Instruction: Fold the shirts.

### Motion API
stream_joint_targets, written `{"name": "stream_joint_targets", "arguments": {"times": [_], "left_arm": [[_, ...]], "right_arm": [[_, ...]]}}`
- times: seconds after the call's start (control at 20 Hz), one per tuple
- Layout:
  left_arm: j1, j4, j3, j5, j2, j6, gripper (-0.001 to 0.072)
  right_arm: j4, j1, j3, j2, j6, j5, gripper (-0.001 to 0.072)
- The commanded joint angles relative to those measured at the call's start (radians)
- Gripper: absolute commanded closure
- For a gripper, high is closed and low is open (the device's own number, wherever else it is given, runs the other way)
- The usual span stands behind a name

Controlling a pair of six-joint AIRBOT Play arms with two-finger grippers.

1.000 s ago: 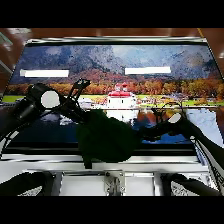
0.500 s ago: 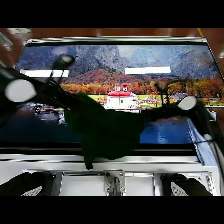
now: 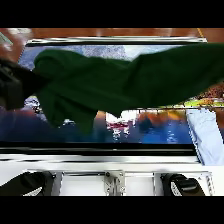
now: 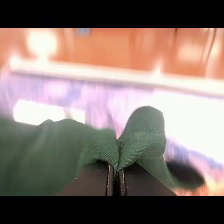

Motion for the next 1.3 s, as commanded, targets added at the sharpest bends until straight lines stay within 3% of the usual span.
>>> {"name": "stream_joint_targets", "arguments": {"times": [0.0,0.25,0.4,0.65,0.85,1.0,1.2,1.25], "left_arm": [[-0.016,0.035,-0.031,-0.164,-0.003,-0.024,0.0657],[-0.015,0.121,-0.318,-0.143,-0.013,-0.024,0.0657],[-0.012,0.124,-0.532,-0.044,-0.040,-0.027,0.0657],[0.109,0.123,-0.650,0.107,-0.199,-0.077,0.0657],[0.240,0.123,-0.650,0.364,-0.320,-0.157,0.0656],[0.299,0.114,-0.651,0.490,-0.390,-0.225,0.0656],[0.301,0.003,-0.651,0.479,-0.475,-0.242,0.0654],[0.301,0.000,-0.650,0.467,-0.478,-0.241,0.0597]], "right_arm": [[-0.057,0.001,0.039,0.064,0.063,0.056,0.0641],[-0.204,0.001,0.035,-0.069,0.063,0.360,0.0640],[-0.317,0.001,-0.023,-0.204,0.062,0.418,0.0641],[-0.340,0.001,-0.153,-0.502,0.109,0.106,0.0641],[-0.322,0.001,-0.154,-0.787,0.213,-0.143,0.0641],[-0.184,0.001,-0.154,-0.953,0.304,-0.217,0.0640],[0.063,0.001,-0.154,-1.085,0.285,-0.221,0.0640],[0.091,0.001,-0.152,-1.081,0.278,-0.236,0.0615]]}}
